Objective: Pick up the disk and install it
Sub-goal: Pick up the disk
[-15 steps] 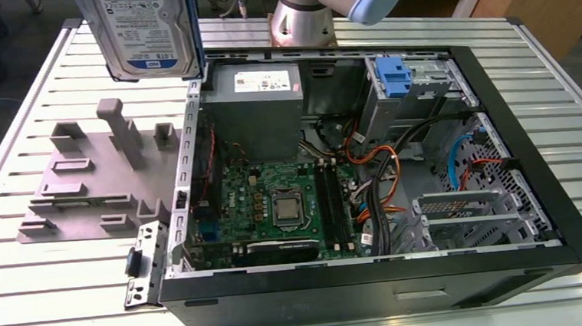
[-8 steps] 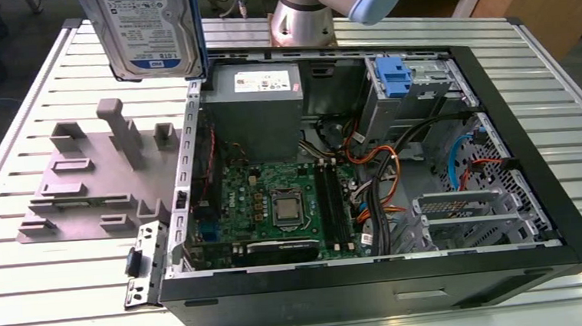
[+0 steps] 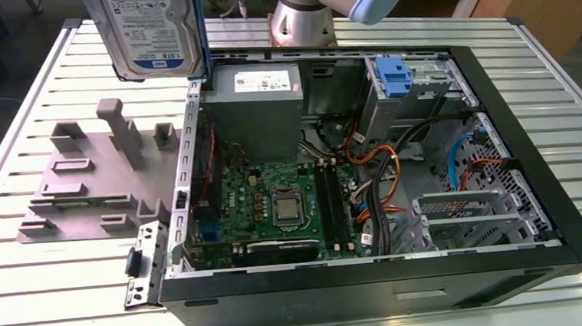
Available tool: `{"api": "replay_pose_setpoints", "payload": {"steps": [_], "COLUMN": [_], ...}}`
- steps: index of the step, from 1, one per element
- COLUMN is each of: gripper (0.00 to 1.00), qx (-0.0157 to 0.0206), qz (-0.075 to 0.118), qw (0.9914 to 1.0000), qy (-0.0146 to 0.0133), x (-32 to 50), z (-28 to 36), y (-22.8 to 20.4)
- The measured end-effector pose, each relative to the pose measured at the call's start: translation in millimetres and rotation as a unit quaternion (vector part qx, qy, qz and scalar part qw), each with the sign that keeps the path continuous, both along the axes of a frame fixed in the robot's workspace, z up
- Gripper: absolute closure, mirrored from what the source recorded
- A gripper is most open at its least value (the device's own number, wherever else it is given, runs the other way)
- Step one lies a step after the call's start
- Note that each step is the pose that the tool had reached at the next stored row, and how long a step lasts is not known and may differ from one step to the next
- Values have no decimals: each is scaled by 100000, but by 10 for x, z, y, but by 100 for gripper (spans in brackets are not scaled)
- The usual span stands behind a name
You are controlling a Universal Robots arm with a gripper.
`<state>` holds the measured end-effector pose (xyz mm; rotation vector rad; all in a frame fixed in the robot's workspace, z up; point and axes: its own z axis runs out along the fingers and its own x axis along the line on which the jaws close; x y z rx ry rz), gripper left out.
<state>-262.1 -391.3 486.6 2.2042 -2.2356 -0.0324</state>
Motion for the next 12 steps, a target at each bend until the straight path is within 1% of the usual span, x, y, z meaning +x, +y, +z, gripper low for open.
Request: {"api": "replay_pose_setpoints", "payload": {"steps": [12], "gripper": [63], "qx": [1], "qz": [0], "qw": [100000], "qy": [-1], "x": [37], "z": [0], "y": [0]}}
